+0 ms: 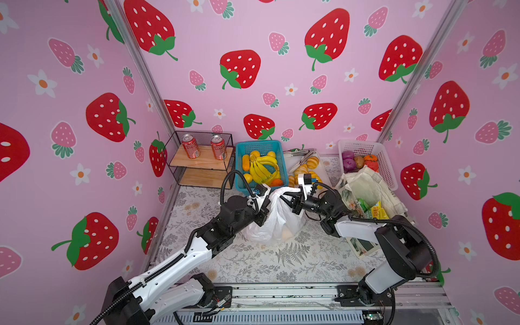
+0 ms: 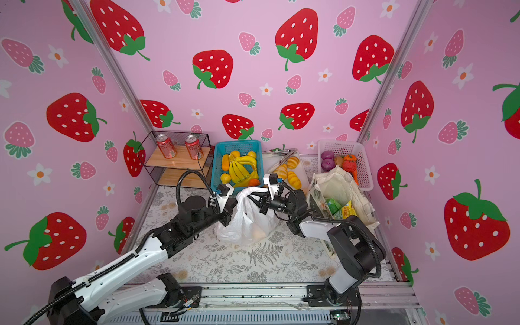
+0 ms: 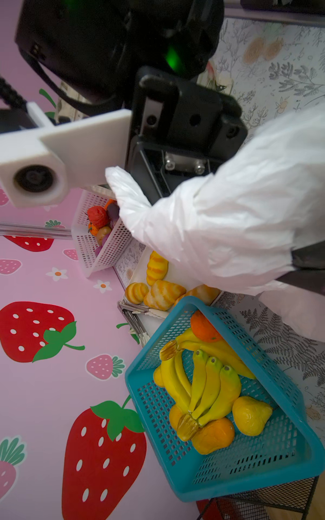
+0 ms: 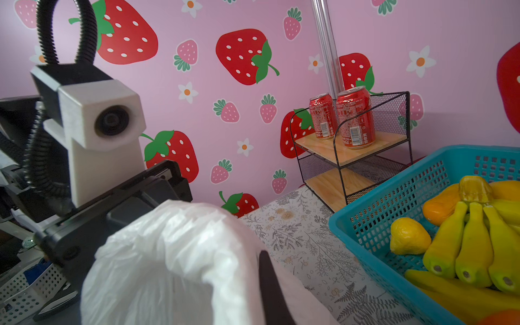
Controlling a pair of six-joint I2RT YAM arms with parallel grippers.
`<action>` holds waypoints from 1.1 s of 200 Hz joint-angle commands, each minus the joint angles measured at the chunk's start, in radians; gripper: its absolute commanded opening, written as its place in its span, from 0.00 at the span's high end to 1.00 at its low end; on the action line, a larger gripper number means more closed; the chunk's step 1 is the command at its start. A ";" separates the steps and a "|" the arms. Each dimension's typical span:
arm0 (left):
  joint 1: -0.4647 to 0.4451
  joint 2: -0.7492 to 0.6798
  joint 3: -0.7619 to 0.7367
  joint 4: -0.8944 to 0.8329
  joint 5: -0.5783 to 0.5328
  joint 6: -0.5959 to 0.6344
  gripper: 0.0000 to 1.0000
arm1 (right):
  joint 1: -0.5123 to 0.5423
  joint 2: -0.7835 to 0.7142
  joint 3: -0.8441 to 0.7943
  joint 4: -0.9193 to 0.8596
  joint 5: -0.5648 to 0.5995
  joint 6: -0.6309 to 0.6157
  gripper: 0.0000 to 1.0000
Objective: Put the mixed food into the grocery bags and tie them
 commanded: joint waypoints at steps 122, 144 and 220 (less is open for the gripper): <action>0.011 -0.044 -0.027 -0.087 -0.073 -0.002 1.00 | -0.042 -0.052 -0.020 -0.063 0.123 0.021 0.99; 0.015 -0.042 -0.027 -0.077 -0.060 -0.015 1.00 | -0.042 -0.046 -0.014 -0.070 0.106 0.014 0.96; 0.020 0.004 -0.016 -0.015 0.011 -0.081 1.00 | -0.044 -0.142 -0.054 -0.246 0.134 -0.118 0.61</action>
